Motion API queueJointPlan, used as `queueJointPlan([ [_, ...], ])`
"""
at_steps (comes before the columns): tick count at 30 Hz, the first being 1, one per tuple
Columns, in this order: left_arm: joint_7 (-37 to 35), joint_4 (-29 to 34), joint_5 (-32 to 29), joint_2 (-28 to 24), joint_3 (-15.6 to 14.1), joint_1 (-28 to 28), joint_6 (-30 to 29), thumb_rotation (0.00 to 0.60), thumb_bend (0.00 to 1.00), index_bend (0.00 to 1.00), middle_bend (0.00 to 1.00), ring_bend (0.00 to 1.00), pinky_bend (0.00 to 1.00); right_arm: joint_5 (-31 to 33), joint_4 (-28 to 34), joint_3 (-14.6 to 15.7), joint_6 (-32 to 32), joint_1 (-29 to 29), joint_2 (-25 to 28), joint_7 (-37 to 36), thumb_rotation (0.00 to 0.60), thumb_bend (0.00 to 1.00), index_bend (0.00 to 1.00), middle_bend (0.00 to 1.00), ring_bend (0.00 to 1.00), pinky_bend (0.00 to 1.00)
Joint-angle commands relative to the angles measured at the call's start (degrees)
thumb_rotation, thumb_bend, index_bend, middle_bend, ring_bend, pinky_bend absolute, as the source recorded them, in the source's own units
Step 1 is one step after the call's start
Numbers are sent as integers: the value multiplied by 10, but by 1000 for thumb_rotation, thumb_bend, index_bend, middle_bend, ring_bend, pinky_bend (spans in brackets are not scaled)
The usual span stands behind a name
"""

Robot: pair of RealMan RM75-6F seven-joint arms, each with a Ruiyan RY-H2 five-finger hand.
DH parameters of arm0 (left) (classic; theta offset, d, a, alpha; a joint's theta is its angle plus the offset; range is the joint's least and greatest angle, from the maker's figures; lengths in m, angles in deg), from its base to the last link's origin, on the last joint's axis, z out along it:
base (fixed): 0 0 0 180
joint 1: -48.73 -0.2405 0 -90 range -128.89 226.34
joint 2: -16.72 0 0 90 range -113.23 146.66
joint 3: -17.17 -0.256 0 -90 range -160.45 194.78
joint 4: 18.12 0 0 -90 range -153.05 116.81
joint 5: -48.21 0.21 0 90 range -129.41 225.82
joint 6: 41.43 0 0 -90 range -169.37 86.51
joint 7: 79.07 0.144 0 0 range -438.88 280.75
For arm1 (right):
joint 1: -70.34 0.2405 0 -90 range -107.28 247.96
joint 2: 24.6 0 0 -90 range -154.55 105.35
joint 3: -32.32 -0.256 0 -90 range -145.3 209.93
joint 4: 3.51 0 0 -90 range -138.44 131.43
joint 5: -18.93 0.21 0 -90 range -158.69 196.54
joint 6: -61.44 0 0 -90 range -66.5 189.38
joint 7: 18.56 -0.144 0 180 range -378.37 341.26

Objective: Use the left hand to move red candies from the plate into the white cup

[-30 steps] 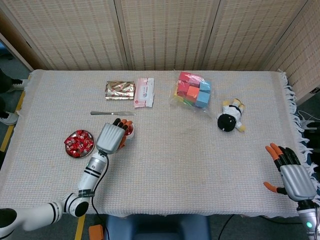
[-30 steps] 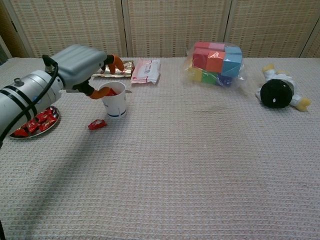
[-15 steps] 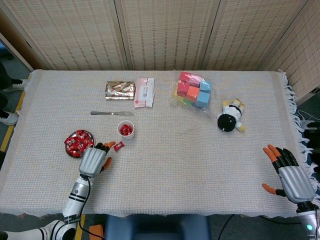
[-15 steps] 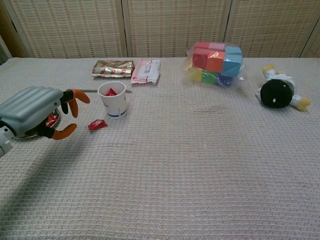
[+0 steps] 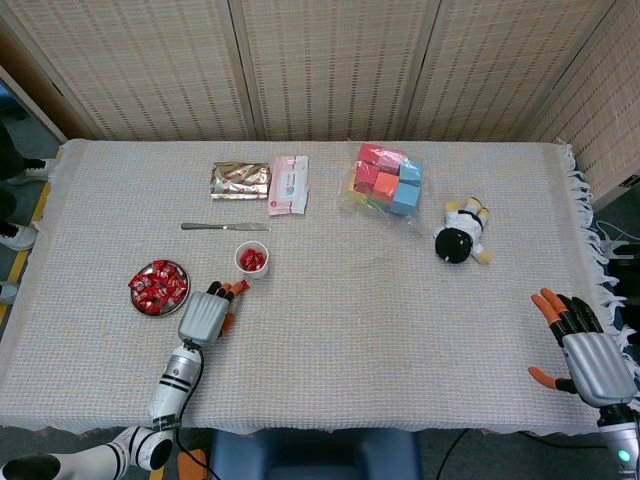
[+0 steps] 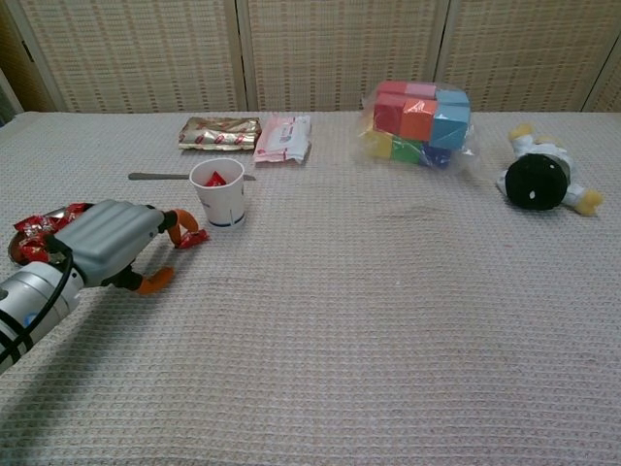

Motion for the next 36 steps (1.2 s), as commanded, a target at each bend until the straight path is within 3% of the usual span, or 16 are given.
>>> queueJointPlan([
  [1, -5, -16, 7, 7, 5, 2, -6, 600, 408, 239, 298, 255, 1000, 2, 0, -1, -3, 1, -1, 2, 600, 53, 0, 0, 0, 0],
  [9, -8, -22, 23, 4, 11, 1, -26, 600, 409, 254, 298, 254, 1000, 7, 1, -2, -12, 6, -3, 6, 600, 53, 0, 0, 0, 0],
  [22, -7, -73, 17, 33, 26, 23, 10, 600, 410, 256, 299, 255, 1000, 8, 4, -2, -8, 3, -2, 9, 600, 52, 0, 0, 0, 0],
  [36, -5, -107, 25, 49, 23, 23, 6, 600, 420, 381, 443, 462, 1000, 7, 4, -2, -7, 3, -1, 9, 600, 52, 0, 0, 0, 0],
])
